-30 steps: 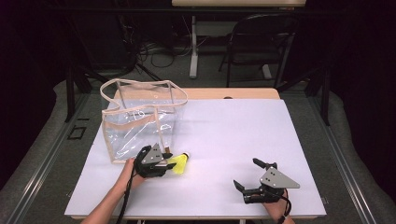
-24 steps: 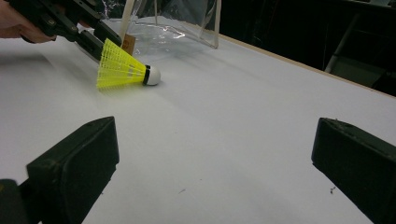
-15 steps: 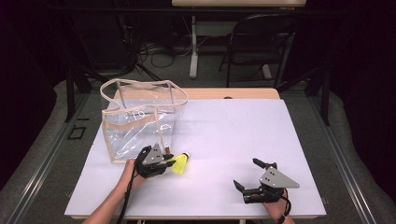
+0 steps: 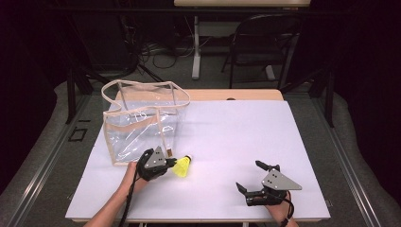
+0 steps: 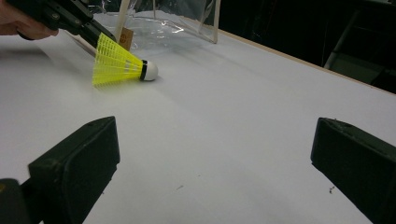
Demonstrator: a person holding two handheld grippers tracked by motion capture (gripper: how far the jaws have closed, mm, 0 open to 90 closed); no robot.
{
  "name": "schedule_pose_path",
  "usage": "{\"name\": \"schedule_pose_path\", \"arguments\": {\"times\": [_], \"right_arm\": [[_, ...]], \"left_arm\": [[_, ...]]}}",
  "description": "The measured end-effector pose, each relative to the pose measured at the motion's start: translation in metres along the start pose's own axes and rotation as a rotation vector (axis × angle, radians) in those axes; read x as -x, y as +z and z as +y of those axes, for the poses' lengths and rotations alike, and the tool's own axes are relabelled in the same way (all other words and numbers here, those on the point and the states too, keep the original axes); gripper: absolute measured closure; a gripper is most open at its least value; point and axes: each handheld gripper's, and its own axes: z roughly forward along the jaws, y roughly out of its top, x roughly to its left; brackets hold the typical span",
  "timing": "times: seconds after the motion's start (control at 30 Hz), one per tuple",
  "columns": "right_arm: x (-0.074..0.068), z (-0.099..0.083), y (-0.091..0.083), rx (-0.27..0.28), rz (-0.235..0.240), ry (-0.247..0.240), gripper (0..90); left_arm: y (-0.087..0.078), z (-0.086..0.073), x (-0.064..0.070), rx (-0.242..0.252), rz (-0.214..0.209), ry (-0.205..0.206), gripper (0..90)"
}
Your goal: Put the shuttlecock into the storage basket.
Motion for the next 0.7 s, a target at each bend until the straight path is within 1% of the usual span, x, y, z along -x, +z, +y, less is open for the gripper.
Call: {"name": "schedule_pose_path", "arguments": {"times": [0.07, 0.13, 0.43, 0.6, 0.7], "right_arm": [[0.0000, 0.0000, 0.0000, 0.000, 0.000, -0.001, 0.9], [-0.0001, 0.0000, -0.0002, 0.000, 0.001, 0.001, 0.9], [0.0001, 0.0001, -0.0008, -0.003, 0.001, -0.001, 1.0], [-0.0007, 0.0001, -0.0003, -0.002, 0.002, -0.005, 1.1], [-0.0012, 0.0000, 0.0000, -0.005, 0.002, -0.007, 1.1]], "left_arm": [[-0.0003, -0.0003, 0.0002, 0.012, -0.002, -0.002, 88.6], [-0.0011, 0.0001, 0.0008, 0.016, 0.002, 0.005, 88.8], [-0.0047, 0.0017, 0.0039, 0.039, 0.009, 0.008, 89.1], [-0.0070, 0.0021, 0.0038, 0.056, 0.017, 0.000, 89.3], [-0.0088, 0.0027, 0.0038, 0.064, 0.023, 0.002, 89.3]]}}
